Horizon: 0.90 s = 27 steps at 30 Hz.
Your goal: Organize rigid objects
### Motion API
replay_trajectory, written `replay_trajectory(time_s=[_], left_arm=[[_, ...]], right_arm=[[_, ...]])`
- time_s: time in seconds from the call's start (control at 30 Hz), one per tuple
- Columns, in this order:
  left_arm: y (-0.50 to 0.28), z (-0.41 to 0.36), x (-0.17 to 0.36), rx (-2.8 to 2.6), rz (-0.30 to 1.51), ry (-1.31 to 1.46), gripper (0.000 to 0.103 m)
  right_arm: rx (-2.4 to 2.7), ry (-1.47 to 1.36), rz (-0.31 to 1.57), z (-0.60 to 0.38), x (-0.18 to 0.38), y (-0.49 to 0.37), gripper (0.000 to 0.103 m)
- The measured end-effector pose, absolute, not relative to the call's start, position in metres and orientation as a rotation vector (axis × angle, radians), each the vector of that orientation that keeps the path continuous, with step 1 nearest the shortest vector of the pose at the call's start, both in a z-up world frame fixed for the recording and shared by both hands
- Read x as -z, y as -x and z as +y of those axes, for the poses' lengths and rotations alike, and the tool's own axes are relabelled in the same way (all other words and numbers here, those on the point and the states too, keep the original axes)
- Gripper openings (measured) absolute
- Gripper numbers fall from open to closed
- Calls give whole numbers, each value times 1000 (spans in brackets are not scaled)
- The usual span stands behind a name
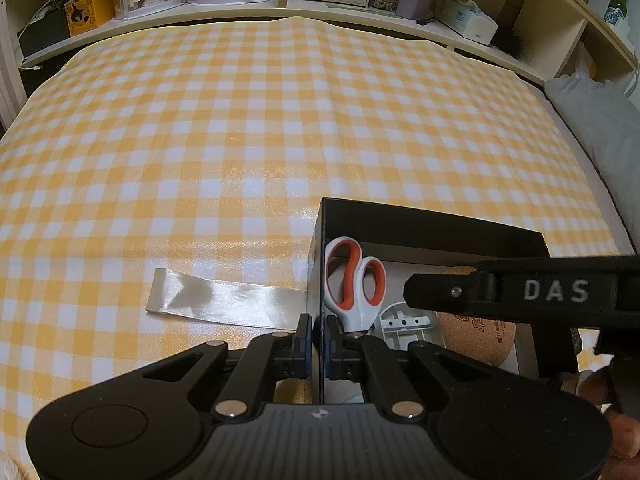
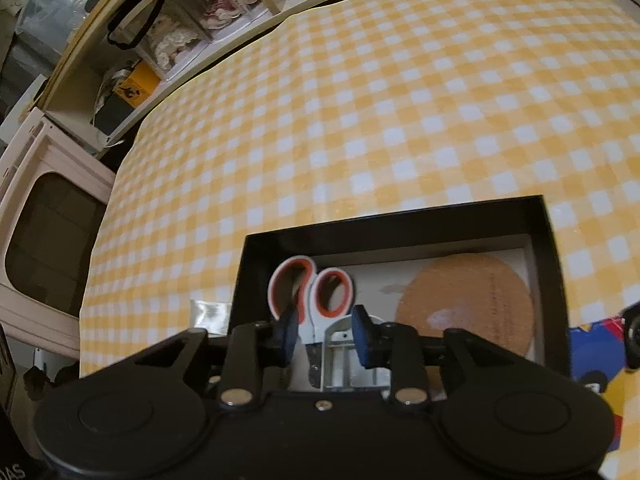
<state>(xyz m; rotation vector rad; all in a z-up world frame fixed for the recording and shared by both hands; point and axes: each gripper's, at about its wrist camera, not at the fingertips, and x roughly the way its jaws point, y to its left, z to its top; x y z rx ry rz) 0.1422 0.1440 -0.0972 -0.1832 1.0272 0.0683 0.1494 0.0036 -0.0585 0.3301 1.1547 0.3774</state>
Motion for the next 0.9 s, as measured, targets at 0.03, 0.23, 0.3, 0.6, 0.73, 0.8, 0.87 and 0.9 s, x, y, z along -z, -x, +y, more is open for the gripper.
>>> replay_trajectory(time_s=[0.03,0.23,0.3,0.6,0.73,0.8,0.87,0.9], left_arm=[[-142,144,97,-68,1027,182,5],[-142,144,97,-68,1027,184,5],[-142,144,97,-68,1027,183,5],[-142,144,97,-68,1027,181,5],[-143,144,97,-68,1027,180,5],[-143,144,97,-68,1027,180,5],[-143,144,97,-67,1027,179,5],[-143,145,97,-67,1027,180,5]], right_arm=[[-370,-332,1155,2,57,-148,40],[-341,-299,1134,2,44,-142,69],[-343,-288,1126,2,40,-140,74],[-328,-217,1080,-1,22,-129,100],[-314,-201,1069,-4,14,-125,103],[-319,-188,1063,-5,10,-123,103],[-329,-175,1050,-6,4,-120,103],[-339,-171,1046,-6,2,-118,103]])
